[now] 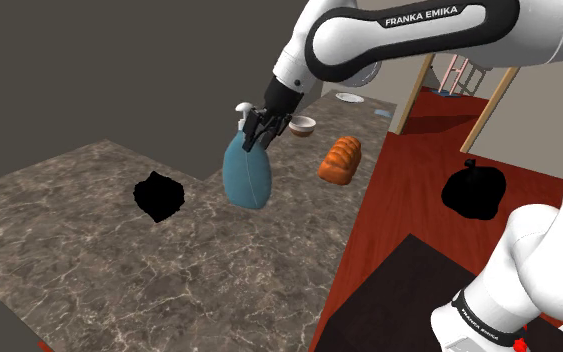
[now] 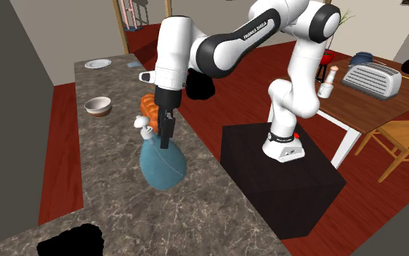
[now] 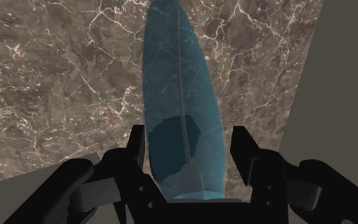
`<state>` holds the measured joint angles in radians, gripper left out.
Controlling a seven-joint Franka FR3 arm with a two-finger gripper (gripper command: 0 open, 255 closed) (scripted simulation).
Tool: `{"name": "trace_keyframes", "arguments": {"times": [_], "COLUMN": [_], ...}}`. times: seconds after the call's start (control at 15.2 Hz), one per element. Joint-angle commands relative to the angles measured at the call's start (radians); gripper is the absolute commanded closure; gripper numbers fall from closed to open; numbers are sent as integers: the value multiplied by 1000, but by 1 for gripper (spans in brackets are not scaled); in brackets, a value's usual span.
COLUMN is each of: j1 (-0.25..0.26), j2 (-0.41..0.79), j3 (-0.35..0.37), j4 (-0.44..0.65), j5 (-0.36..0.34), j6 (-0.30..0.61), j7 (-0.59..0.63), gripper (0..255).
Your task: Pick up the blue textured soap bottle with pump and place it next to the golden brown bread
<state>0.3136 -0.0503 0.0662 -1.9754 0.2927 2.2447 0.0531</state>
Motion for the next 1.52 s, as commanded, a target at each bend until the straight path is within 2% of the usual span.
{"name": "trace_keyframes", "arguments": {"times": [0.0,1.45], "j1": [-1,-9], "j2": [-7,2], "j3": [-1,-8], "j4": [18,322], "j5": [-4,-44], "j6": [-25,-312], "j7": [6,80], "gripper": [255,255]}}
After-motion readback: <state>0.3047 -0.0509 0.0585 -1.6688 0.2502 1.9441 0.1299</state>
